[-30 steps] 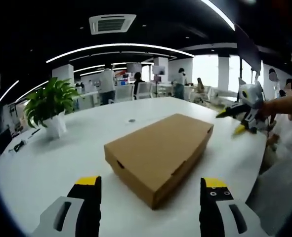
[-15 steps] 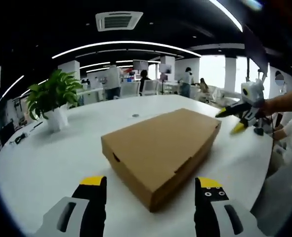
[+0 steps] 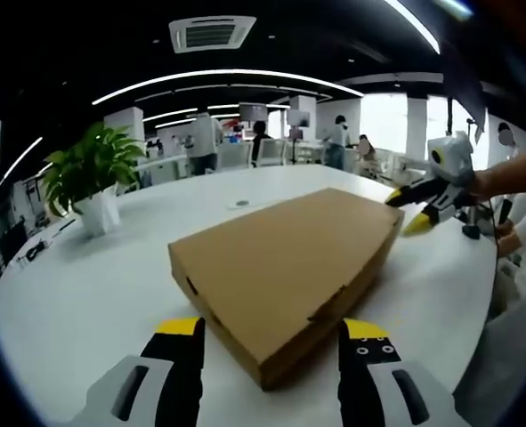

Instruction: Operate the shoe box by opening the lid, removing the specified soft item, and placing it in the target area until the item is outside and the box remains undamaged.

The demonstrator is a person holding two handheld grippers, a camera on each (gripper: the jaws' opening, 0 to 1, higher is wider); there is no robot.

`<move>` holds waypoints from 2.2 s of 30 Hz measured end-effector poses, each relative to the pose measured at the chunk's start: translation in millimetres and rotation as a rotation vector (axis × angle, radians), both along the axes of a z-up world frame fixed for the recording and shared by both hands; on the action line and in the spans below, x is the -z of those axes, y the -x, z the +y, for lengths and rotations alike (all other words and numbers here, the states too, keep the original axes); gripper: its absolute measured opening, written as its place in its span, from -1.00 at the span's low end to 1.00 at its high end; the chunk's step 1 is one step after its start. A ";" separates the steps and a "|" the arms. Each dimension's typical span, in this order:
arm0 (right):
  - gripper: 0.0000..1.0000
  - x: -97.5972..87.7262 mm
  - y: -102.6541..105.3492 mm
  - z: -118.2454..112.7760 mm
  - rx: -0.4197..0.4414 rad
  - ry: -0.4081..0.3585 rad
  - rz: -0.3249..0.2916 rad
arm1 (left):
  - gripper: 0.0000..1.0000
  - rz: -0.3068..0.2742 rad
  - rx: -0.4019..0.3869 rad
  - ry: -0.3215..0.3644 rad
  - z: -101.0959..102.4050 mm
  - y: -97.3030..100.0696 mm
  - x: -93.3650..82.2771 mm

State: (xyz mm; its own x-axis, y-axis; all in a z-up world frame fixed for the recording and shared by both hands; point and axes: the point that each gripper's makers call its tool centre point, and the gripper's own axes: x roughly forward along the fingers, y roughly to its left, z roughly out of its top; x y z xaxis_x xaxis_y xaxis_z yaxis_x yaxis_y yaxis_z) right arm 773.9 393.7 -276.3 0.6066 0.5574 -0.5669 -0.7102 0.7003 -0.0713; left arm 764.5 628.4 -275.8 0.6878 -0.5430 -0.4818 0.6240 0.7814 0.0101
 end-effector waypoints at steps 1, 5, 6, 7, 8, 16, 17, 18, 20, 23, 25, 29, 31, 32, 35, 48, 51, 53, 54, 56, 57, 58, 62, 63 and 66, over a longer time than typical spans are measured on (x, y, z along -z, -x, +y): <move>-0.06 0.4 -0.9 0.5 -0.001 -0.002 0.000 | 0.21 -0.001 -0.001 -0.001 1.4 -1.3 0.6; -0.08 1.3 -3.4 3.2 -0.002 -0.014 0.001 | 0.14 0.005 -0.005 -0.004 2.0 -4.3 2.3; -0.08 2.3 -3.3 4.0 -0.004 -0.013 0.003 | 0.14 0.008 -0.004 -0.009 1.8 -4.5 3.4; -0.09 2.7 -2.8 4.7 -0.007 -0.015 0.005 | 0.14 0.008 -0.004 -0.013 1.4 -4.2 3.7; -0.08 3.0 -2.8 4.9 -0.004 -0.013 0.003 | 0.14 0.007 -0.003 -0.020 1.1 -3.8 4.3; -0.10 2.7 -0.8 6.1 0.032 -0.042 0.030 | 0.11 0.007 0.005 -0.036 1.6 -3.5 5.1; -0.10 2.5 -0.7 6.2 0.036 -0.042 0.030 | 0.10 0.008 0.007 -0.037 1.4 -3.2 4.8; -0.11 2.3 -0.3 6.6 0.038 -0.043 0.032 | 0.10 0.009 0.008 -0.039 1.3 -2.9 4.8; -0.12 2.7 0.0 6.3 0.047 -0.043 0.036 | 0.08 0.012 0.010 -0.039 2.0 -2.8 5.2; -0.13 3.8 -0.6 5.2 0.059 -0.041 0.039 | 0.06 0.015 0.011 -0.039 3.3 -2.9 6.0; -0.13 4.1 -0.5 5.2 0.065 -0.039 0.041 | 0.04 0.019 0.014 -0.039 3.6 -2.3 6.1; -0.14 3.2 3.5 11.2 0.068 -0.040 0.045 | 0.03 0.025 0.015 -0.043 7.1 -1.7 5.7; -0.14 4.1 3.5 11.9 0.074 -0.043 0.046 | 0.03 0.028 0.017 -0.044 9.5 -1.5 5.3; -0.14 3.8 4.2 13.6 0.076 -0.042 0.047 | 0.02 0.029 0.018 -0.046 10.5 -1.7 5.4; -0.14 3.2 6.0 18.2 0.093 -0.042 0.055 | 0.01 0.033 0.019 -0.046 14.4 -3.6 5.9; -0.15 4.7 15.3 34.9 0.146 -0.041 0.069 | -0.02 0.051 0.065 -0.056 33.7 -7.7 5.3; -0.15 3.9 17.2 39.4 0.158 -0.041 0.074 | -0.03 0.056 0.079 -0.059 35.8 -7.4 4.0; -0.16 3.7 18.1 42.7 0.166 -0.043 0.077 | -0.03 0.060 0.085 -0.062 39.4 -8.1 4.1; -0.16 3.5 19.0 44.4 0.170 -0.044 0.078 | -0.03 0.060 0.089 -0.064 40.9 -8.3 4.2; -0.16 3.3 21.6 49.0 0.181 -0.042 0.079 | -0.03 0.061 0.096 -0.066 45.7 -9.5 4.6; -0.16 3.2 23.2 51.9 0.188 -0.042 0.080 | -0.03 0.064 0.101 -0.067 47.0 -8.6 4.3; -0.16 2.7 25.2 55.0 0.190 -0.042 0.081 | -0.03 0.066 0.103 -0.069 48.5 -8.5 4.1; -0.16 2.6 28.8 64.4 0.205 -0.041 0.082 | -0.03 0.085 0.120 -0.086 56.7 -10.1 4.2; -0.16 2.4 29.5 66.2 0.209 -0.041 0.083 | -0.03 0.088 0.124 -0.090 58.2 -10.4 3.8; -0.16 3.6 30.6 70.3 0.217 -0.042 0.084 | -0.04 0.102 0.137 -0.100 63.3 -9.4 2.1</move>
State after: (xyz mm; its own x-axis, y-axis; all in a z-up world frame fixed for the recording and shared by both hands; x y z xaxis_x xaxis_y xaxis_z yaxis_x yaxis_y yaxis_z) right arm 743.2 464.0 -279.9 0.6664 0.4436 -0.5992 -0.5450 0.8383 0.0144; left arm 773.9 691.8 -277.9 0.5557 -0.5739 -0.6014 0.7263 0.6873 0.0152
